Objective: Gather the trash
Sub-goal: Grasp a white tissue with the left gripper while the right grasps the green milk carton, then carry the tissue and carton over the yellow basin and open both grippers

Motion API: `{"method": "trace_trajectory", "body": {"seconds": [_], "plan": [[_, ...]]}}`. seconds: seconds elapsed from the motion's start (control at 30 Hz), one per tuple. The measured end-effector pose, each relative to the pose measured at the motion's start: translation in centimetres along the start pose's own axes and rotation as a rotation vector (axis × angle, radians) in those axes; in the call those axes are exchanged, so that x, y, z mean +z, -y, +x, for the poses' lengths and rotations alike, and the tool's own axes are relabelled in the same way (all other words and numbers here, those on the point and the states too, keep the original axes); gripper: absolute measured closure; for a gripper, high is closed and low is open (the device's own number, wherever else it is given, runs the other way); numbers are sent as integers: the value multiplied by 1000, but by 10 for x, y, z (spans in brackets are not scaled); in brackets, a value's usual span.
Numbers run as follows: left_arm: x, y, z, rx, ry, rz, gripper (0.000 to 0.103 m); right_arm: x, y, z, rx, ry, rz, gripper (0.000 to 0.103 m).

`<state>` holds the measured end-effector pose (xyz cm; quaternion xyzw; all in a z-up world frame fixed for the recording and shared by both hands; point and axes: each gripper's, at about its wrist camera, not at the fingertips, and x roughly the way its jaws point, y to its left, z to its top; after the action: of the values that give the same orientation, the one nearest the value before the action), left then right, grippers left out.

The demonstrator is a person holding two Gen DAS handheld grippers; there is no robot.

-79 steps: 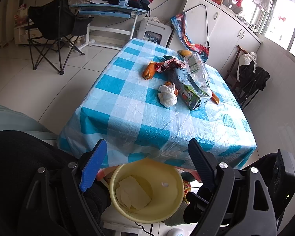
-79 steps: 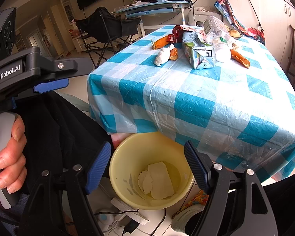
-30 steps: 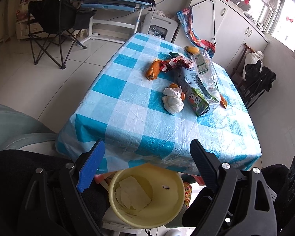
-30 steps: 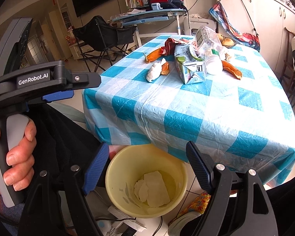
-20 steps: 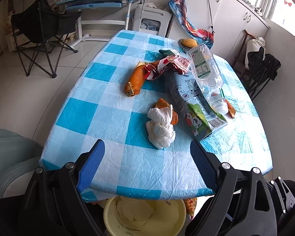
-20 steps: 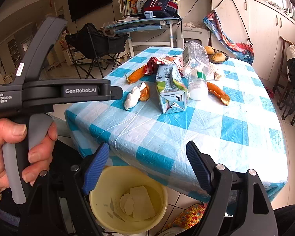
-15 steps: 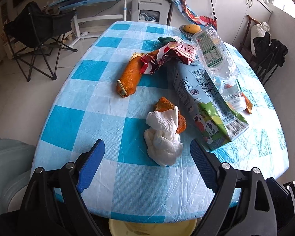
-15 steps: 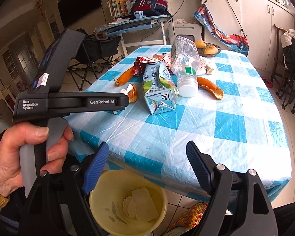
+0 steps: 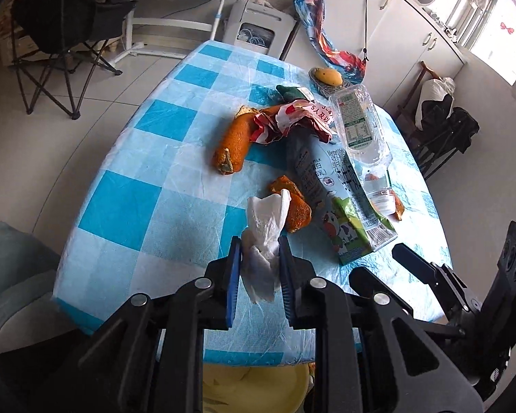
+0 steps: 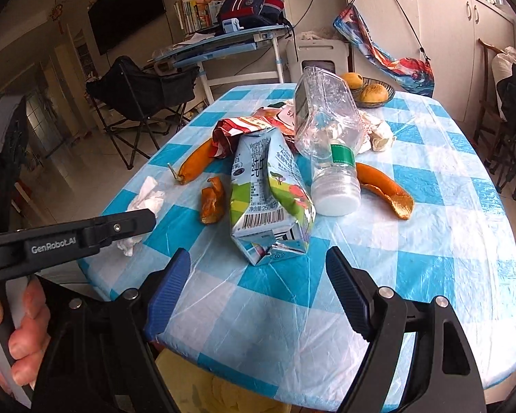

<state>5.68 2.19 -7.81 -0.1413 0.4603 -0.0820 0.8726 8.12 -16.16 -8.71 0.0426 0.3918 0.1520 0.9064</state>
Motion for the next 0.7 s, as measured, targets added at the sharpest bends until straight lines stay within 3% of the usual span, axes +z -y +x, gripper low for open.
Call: {"method": "trace_trajectory", "body": {"seconds": [0.17,0.23,0.7], "plan": [[4,-10,5,-10,-16,-63,82,12,-2,23,-14,2,4,27],[6,-11,6,-12,-15,-67,82,15,0,27,-11,-4,14,42],[4,-1,-20,4,55,-9,81,-6,12,-35,157,49,147,42]]}}
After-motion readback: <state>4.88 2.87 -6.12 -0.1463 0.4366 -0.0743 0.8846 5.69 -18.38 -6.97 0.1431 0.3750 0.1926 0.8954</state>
